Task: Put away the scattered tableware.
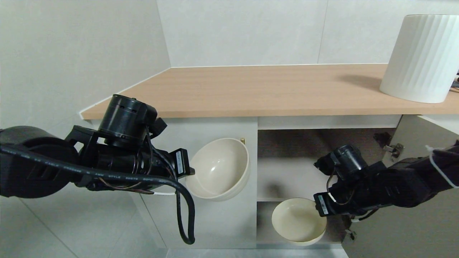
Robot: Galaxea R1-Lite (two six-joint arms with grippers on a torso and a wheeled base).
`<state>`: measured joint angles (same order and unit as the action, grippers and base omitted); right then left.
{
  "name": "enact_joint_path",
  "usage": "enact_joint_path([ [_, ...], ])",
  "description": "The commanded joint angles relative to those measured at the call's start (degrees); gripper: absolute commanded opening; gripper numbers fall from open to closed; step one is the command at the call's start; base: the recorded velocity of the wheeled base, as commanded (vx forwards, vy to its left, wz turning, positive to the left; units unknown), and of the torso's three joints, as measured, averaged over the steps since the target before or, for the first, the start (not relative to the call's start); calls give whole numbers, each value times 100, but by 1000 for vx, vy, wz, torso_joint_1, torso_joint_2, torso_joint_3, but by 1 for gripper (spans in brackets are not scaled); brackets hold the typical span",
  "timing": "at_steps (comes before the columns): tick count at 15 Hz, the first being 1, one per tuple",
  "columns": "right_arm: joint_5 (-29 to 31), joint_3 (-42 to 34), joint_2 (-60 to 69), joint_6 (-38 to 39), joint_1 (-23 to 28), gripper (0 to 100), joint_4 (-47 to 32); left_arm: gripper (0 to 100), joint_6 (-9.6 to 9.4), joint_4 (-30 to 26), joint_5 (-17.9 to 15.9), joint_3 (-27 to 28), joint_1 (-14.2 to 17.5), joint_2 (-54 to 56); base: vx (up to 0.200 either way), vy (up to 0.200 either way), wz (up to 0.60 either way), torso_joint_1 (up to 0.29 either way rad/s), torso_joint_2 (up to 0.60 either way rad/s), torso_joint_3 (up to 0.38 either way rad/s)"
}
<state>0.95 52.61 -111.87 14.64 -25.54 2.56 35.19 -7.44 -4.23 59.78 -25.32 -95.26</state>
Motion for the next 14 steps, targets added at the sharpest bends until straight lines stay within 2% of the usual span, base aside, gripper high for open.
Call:
enact_joint_path([
  [1,28,-41,-722,232,93,0,526,0,-21,-12,1,-2,1,-28,0,0,0,0,0,0],
  [3,98,-50,-959,434,181,0,974,0,-171,-12,1,-28,1,-63,0,0,0,0,0,0],
  [4,283,-58,-1223,619,234,0,1449,0,-224,-12,1,-90,-8,-63,0,0,0,0,0,0],
  [8,652,-23,-1785,830,453,0,2451,0,-232,-12,-16,-90,-8,-81,0,0,0,0,0,0],
  [10,986,-6,-2102,1014,612,0,3277,0,-232,-12,-16,-98,-17,-107,0,0,0,0,0,0],
  [14,1250,320,-2401,1225,735,0,3541,0,-232,-12,-8,-98,-26,-142,0,0,0,0,0,0],
])
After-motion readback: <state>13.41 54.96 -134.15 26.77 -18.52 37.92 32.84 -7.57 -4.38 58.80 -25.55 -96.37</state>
